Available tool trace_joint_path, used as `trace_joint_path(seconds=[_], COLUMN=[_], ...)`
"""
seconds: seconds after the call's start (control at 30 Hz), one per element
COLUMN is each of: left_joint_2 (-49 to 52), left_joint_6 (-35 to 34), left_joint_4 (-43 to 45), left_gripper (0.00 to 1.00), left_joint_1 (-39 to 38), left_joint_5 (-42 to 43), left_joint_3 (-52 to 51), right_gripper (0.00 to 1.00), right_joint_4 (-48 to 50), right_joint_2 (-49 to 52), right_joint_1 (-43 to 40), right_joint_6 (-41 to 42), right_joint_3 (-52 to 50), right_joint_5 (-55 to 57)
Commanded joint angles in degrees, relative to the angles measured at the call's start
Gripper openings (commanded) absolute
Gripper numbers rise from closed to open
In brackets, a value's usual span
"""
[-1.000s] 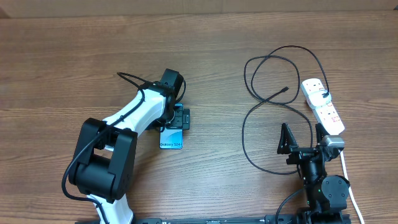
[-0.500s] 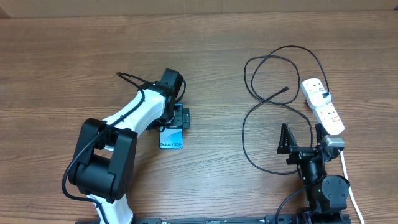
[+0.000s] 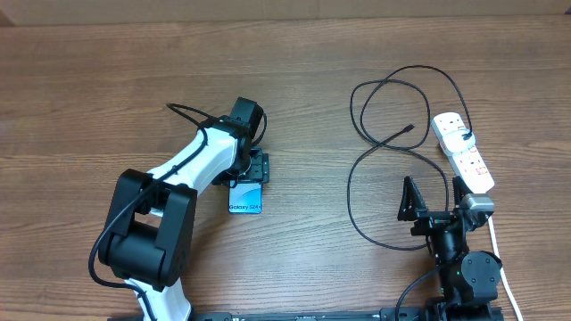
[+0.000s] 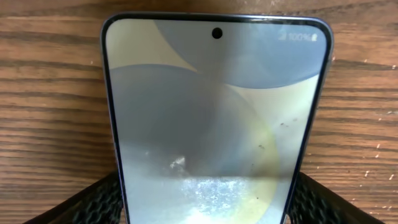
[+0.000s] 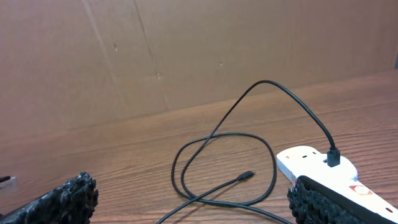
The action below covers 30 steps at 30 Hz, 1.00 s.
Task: Plug charger to phone and switch on socket
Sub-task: 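Close the left gripper on the phone's bottom edge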
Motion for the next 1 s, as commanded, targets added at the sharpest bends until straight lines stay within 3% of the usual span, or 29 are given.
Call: trace_joint_path(seconds=[0.0,0.27,0.53,0.97], left_joint_2=[3.02,3.02,2.95,2.95], left_joint_6=[-0.83,-0.83,-0.55,8.31], left_joint_4=[-0.46,-0.76,-1.07,-1.51], left_gripper=[0.77,0.62,0.60,0.52], left_joint_1=[-0.39,-0.39,0.94,6.08], left_joint_5=[4.70,4.98,8.72,26.47], left_joint_3=[-1.18,-1.18,-1.14,-0.83], right_gripper=[1.00,1.00,1.00,1.00], right_joint_4=[0.13,0.13,0.13,0.13], right_joint_2=[-0.61,-0.61,-0.61,-0.61], right_joint_1=[-0.09,-0.09,-0.09,-0.09], right_joint_6=[-0.26,-0.28,-0.26,-0.26], right_joint_3=[-0.61,-0.61,-0.61,-0.61], right_joint_5=[-0.02,-0.02,-0.02,-0.02])
